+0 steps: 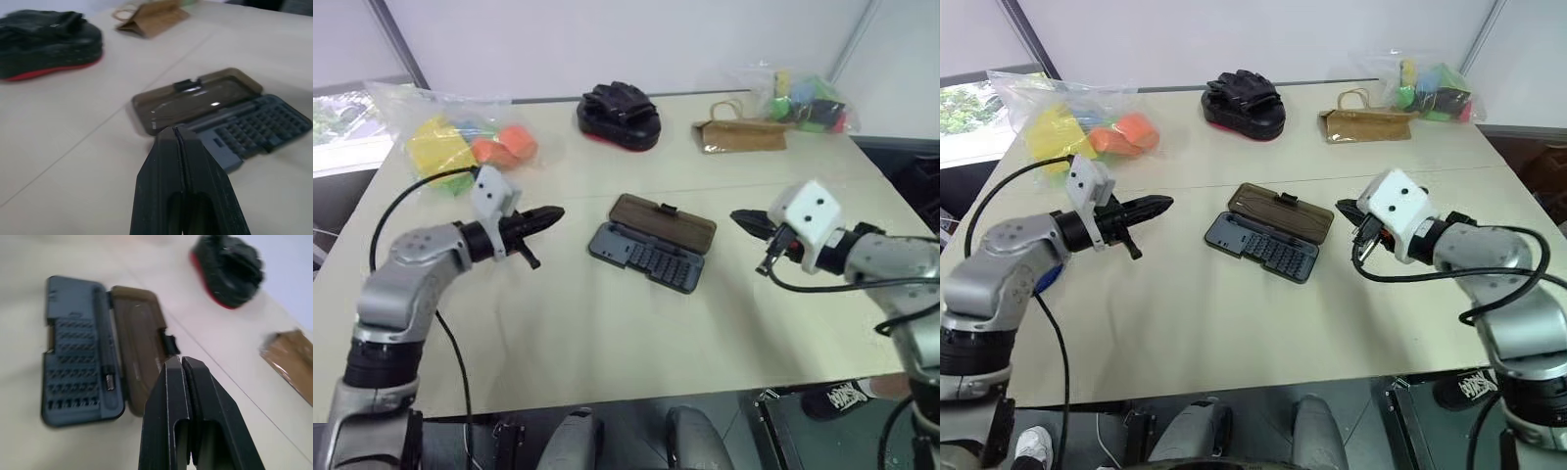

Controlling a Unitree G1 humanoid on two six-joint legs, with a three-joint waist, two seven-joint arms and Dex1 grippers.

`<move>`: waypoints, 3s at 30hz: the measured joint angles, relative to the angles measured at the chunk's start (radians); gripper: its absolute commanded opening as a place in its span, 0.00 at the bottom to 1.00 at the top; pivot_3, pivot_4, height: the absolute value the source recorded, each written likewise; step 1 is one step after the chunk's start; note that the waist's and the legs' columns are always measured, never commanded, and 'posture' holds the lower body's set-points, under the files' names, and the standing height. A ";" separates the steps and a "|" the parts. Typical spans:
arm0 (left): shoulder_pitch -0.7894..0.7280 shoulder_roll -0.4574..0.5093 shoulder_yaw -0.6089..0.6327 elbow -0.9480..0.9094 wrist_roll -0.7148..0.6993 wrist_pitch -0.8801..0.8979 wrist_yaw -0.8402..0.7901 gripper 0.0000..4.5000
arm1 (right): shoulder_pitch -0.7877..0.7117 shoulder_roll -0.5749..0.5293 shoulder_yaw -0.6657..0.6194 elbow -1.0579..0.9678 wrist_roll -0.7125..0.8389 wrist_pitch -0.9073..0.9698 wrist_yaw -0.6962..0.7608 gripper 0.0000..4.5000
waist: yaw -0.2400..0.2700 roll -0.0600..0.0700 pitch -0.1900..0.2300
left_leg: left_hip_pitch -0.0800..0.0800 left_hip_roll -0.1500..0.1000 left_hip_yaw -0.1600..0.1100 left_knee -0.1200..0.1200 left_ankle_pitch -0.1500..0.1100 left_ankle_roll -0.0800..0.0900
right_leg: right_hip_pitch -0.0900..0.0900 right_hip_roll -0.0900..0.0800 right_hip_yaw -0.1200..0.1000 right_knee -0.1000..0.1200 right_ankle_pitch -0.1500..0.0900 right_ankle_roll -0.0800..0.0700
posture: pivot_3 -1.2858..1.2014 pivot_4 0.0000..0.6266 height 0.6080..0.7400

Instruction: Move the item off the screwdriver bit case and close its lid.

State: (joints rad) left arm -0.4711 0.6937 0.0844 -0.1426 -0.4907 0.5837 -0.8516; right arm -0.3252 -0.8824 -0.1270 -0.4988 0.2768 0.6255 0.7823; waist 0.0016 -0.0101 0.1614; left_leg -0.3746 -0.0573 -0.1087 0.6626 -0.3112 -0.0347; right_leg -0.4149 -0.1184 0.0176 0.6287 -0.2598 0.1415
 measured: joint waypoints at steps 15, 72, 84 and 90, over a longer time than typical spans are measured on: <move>-0.059 -0.031 -0.033 0.070 0.024 -0.010 -0.043 0.00 | -0.050 -0.003 0.036 0.054 0.000 -0.053 0.045 0.01 | -0.013 -0.001 0.000 | -0.001 0.000 -0.003 0.000 0.003 -0.005 | -0.002 0.000 0.001 0.001 0.000 0.000 | 0.52 0.24 1.00; -0.051 -0.105 -0.057 0.021 0.025 0.018 0.027 0.00 | -0.435 0.494 0.229 0.654 -0.188 0.439 -0.514 0.34 | -0.020 0.000 0.000 | -0.010 -0.001 -0.002 0.003 0.005 -0.009 | -0.014 -0.001 0.002 0.006 0.000 0.000 | 0.52 0.24 1.00; -0.052 -0.108 -0.057 0.021 0.037 0.008 0.049 0.00 | -0.459 0.501 0.168 0.659 -0.175 0.501 -0.500 0.01 | -0.022 0.000 -0.001 | -0.010 -0.001 -0.003 0.002 0.005 -0.009 | -0.014 -0.001 0.001 0.006 0.000 0.000 | 0.52 0.24 1.00; -0.055 -0.110 -0.057 0.021 0.043 -0.005 0.056 0.00 | -0.451 0.489 0.210 0.629 -0.178 0.513 -0.485 0.01 | -0.025 0.000 -0.001 | -0.010 -0.001 -0.003 0.002 0.005 -0.009 | -0.014 -0.001 0.001 0.006 0.000 0.000 | 0.52 0.24 1.00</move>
State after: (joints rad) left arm -0.5266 0.5837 0.0272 -0.1215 -0.4481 0.5785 -0.7954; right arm -0.7762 -0.3935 0.0826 0.1304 0.0986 1.1383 0.2972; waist -0.0234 -0.0098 0.1606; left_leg -0.3849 -0.0580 -0.1120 0.6647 -0.3059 -0.0440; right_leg -0.4286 -0.1191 0.0191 0.6346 -0.2595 0.1416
